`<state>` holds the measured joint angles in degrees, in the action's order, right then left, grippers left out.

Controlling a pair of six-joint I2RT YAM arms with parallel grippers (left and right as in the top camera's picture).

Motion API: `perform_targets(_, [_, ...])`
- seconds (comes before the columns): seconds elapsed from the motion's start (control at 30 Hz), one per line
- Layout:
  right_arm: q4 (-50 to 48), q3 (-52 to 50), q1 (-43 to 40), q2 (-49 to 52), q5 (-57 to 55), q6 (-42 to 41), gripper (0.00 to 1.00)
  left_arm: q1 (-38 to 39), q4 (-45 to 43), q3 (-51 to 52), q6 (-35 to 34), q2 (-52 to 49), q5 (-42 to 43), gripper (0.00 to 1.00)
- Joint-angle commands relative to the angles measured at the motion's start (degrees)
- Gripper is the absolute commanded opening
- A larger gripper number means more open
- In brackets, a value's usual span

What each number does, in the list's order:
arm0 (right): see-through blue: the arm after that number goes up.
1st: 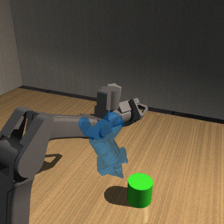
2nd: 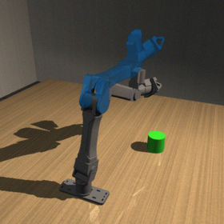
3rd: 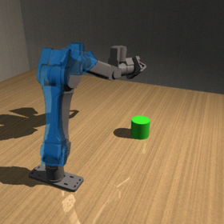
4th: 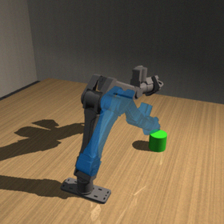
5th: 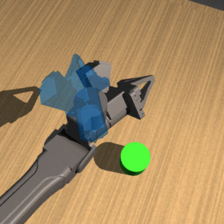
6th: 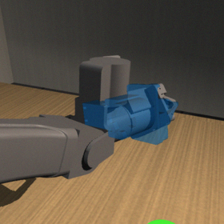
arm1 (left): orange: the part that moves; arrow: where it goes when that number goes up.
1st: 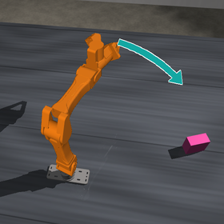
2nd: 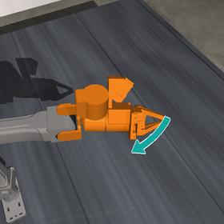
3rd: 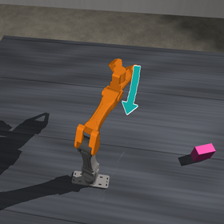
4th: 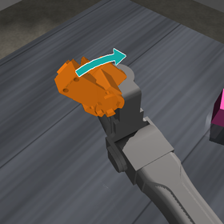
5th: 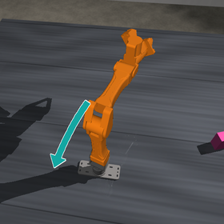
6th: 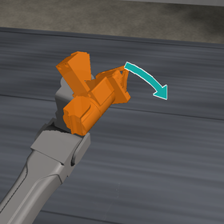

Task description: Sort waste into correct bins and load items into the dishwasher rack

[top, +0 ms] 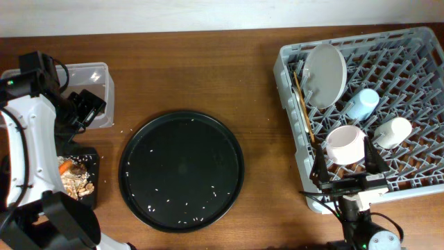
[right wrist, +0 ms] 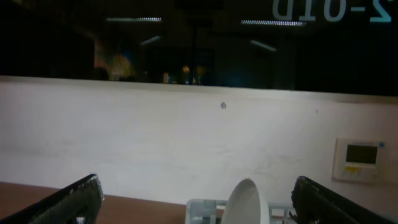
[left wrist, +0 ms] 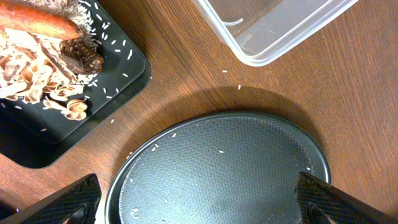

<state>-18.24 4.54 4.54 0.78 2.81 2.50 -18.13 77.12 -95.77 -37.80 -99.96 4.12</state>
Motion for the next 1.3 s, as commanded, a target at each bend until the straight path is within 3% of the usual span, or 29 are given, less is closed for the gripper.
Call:
perform_targets(0.0, [-2.8,-4.3,-0.5,-0.6,-0.9,0.3,0.98,-0.2,0.0,0.1,-0.6,0.5,0.0,0.99])
perform_targets(0.17, [4.3,-4.2,-0.5,-0.6,-1.6,2.0,0.99,-0.2,0.0,0.1,-0.6,0.5,0.0,0.99])
perform_targets(0.33, [22.5,-4.2,-0.4,-0.6,-1.3,1.9,0.99,-0.2,0.0,0.1,-0.6,0.5,0.0,0.99])
perform_targets(1.03, [22.7,-4.2,-0.4,-0.6,-1.3,1.4,0.99,-0.2,0.0,0.1,-0.5,0.5,-0.3,0.99])
perform_targets(1.17, [22.7,-4.2,-0.4,-0.6,-1.4,1.3,0.99,0.2,5.9,0.2,1.8,4.5,-6.4,0.99])
perform_targets(1.27, [22.7,-4.2,-0.4,-0.6,-1.3,1.3,0.99,5.0,-1.2,8.0,1.9,14.6,-17.4,0.99])
